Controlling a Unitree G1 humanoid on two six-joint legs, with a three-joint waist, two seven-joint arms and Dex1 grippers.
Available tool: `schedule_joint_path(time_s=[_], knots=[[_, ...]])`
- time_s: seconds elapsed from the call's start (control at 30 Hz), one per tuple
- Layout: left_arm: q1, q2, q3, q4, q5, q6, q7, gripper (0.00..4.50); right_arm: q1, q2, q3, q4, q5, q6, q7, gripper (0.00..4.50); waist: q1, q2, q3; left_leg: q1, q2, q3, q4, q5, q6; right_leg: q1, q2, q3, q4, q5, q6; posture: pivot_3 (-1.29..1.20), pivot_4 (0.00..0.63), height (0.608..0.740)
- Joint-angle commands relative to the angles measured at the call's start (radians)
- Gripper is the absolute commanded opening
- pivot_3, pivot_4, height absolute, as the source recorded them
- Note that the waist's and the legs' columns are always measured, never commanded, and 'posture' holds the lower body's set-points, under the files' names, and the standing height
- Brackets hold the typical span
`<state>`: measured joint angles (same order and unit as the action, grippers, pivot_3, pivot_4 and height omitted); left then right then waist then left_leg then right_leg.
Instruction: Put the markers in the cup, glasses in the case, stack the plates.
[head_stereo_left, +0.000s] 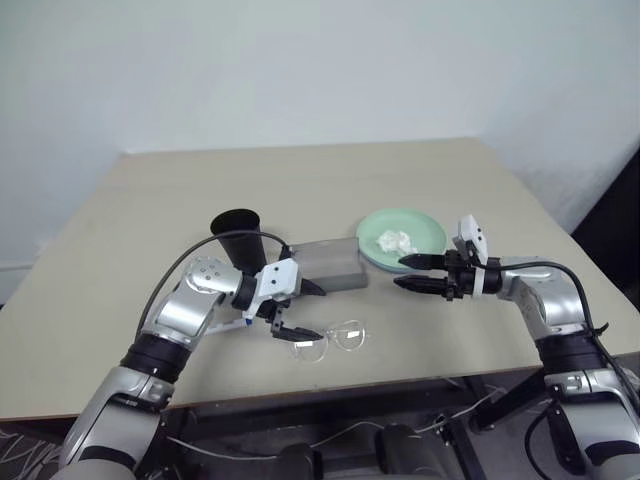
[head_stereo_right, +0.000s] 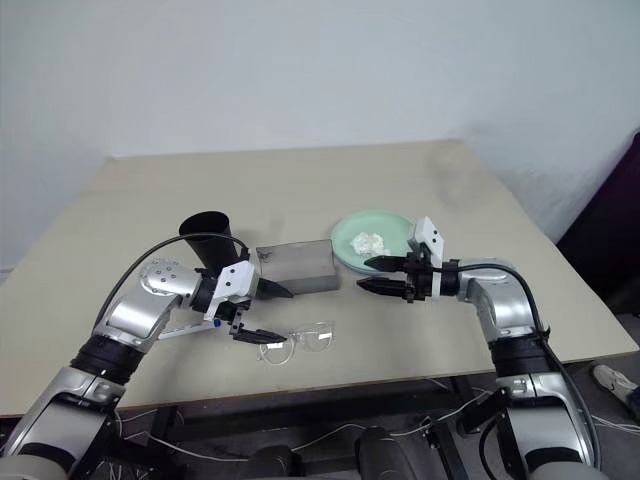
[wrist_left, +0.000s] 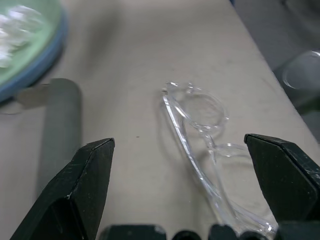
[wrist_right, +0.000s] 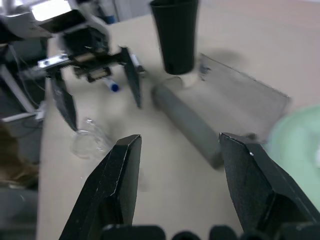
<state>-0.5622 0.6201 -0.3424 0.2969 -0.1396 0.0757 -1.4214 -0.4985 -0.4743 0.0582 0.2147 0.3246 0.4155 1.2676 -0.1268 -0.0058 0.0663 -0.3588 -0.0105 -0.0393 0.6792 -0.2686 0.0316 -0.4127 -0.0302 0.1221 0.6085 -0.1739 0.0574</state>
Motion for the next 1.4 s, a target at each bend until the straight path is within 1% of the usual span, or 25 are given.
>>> schedule_joint_path(time_s=[0.03, 0.1, 0.2, 0.27, 0.3, 0.33, 0.43, 0.87, 0.97, 1.03, 1.07, 1.4], knots=[[-0.062, -0.024, -0.032, 0.043, 0.022, 0.018, -0.048, 4.43, 0.032, 0.007, -0.001, -0.097, 0.039, 0.019, -0.028, 2.67, 0.001, 0.000, 0.000, 0.000, 0.000, 0.000, 0.000, 0.000, 0.000, 0.000, 0.000, 0.000, 0.000, 0.000, 0.000, 0.00, 0.000, 0.737], [-0.076, -0.036, -0.039, 0.059, 0.022, 0.036, -0.064, 4.43, 0.050, 0.010, 0.003, -0.121, 0.045, 0.027, -0.041, 2.67, 0.002, 0.000, 0.000, -0.001, 0.000, 0.000, 0.000, 0.000, 0.000, 0.000, 0.000, 0.000, -0.001, 0.000, 0.000, 0.00, 0.000, 0.737], [-0.097, -0.057, -0.058, 0.082, 0.045, 0.057, -0.071, 3.84, 0.081, 0.017, 0.007, -0.159, 0.057, 0.041, -0.069, 2.72, 0.003, 0.000, 0.000, -0.001, 0.000, 0.000, 0.000, 0.000, 0.000, -0.001, 0.000, 0.000, -0.001, 0.000, 0.000, 0.00, 0.000, 0.737], [-0.105, -0.065, -0.069, 0.090, 0.058, 0.068, -0.074, 3.15, 0.100, 0.019, 0.010, -0.187, 0.067, 0.051, -0.082, 2.72, 0.004, -0.001, 0.000, -0.001, 0.000, 0.000, 0.000, 0.000, 0.000, -0.001, 0.000, 0.000, 0.000, 0.000, 0.000, 0.00, 0.000, 0.737], [-0.107, -0.070, -0.074, 0.091, 0.062, 0.075, -0.077, 2.89, 0.109, 0.018, 0.010, -0.202, 0.074, 0.057, -0.086, 2.72, 0.004, -0.001, 0.000, -0.001, 0.000, 0.000, 0.000, 0.000, 0.000, -0.001, 0.000, 0.000, 0.000, 0.000, 0.000, 0.00, 0.000, 0.737], [-0.108, -0.072, -0.076, 0.090, 0.065, 0.078, -0.080, 2.42, 0.116, 0.017, 0.010, -0.214, 0.079, 0.063, -0.090, 2.72, 0.003, -0.001, 0.000, -0.001, 0.000, 0.000, 0.000, 0.000, 0.000, -0.001, 0.000, 0.000, 0.000, 0.000, 0.000, 0.00, 0.000, 0.737], [-0.105, -0.073, -0.084, 0.091, 0.078, 0.071, -0.082, 1.44, 0.130, 0.013, 0.010, -0.234, 0.087, 0.070, -0.098, 2.72, 0.003, -0.001, 0.000, -0.001, 0.000, 0.000, 0.000, 0.000, 0.000, -0.001, 0.000, 0.000, 0.000, 0.000, 0.000, 0.00, 0.000, 0.737], [-0.080, -0.079, -0.090, 0.081, 0.100, 0.093, -0.089, 1.44, 0.135, 0.012, 0.017, -0.237, 0.099, 0.073, -0.123, 2.72, 0.007, -0.001, 0.000, -0.001, 0.000, 0.000, 0.000, 0.000, 0.000, -0.001, 0.000, 0.000, 0.000, 0.000, 0.000, 0.00, 0.000, 0.737], [-0.077, -0.081, -0.083, 0.075, 0.089, 0.105, -0.092, 0.86, 0.137, 0.013, 0.020, -0.235, 0.098, 0.071, -0.127, 2.72, 0.007, -0.001, 0.000, -0.001, 0.000, 0.000, 0.001, 0.000, 0.000, -0.001, 0.000, 0.000, 0.000, 0.000, 0.000, 0.00, 0.000, 0.737], [-0.076, -0.081, -0.078, 0.070, 0.083, 0.112, -0.095, 0.20, 0.138, 0.013, 0.022, -0.235, 0.098, 0.071, -0.130, 2.72, 0.007, -0.001, 0.000, -0.001, 0.000, 0.000, 0.001, 0.000, 0.000, -0.001, 0.000, 0.000, 0.000, 0.000, 0.000, 0.00, 0.000, 0.737], [-0.075, -0.080, -0.074, 0.066, 0.077, 0.118, -0.099, 0.03, 0.138, 0.013, 0.022, -0.236, 0.099, 0.071, -0.132, 2.72, 0.007, -0.001, 0.000, -0.001, 0.000, 0.000, 0.001, 0.000, 0.000, 0.000, 0.000, 0.000, 0.000, 0.000, 0.000, 0.00, 0.000, 0.737], [-0.072, -0.066, -0.032, 0.044, 0.034, 0.136, -0.105, 0.03, 0.141, 0.014, 0.026, -0.236, 0.098, 0.064, -0.146, 2.72, 0.007, -0.001, 0.000, -0.001, 0.000, 0.000, 0.001, 0.000, 0.000, 0.000, 0.000, 0.000, 0.000, 0.000, 0.000, 0.00, 0.000, 0.737]])
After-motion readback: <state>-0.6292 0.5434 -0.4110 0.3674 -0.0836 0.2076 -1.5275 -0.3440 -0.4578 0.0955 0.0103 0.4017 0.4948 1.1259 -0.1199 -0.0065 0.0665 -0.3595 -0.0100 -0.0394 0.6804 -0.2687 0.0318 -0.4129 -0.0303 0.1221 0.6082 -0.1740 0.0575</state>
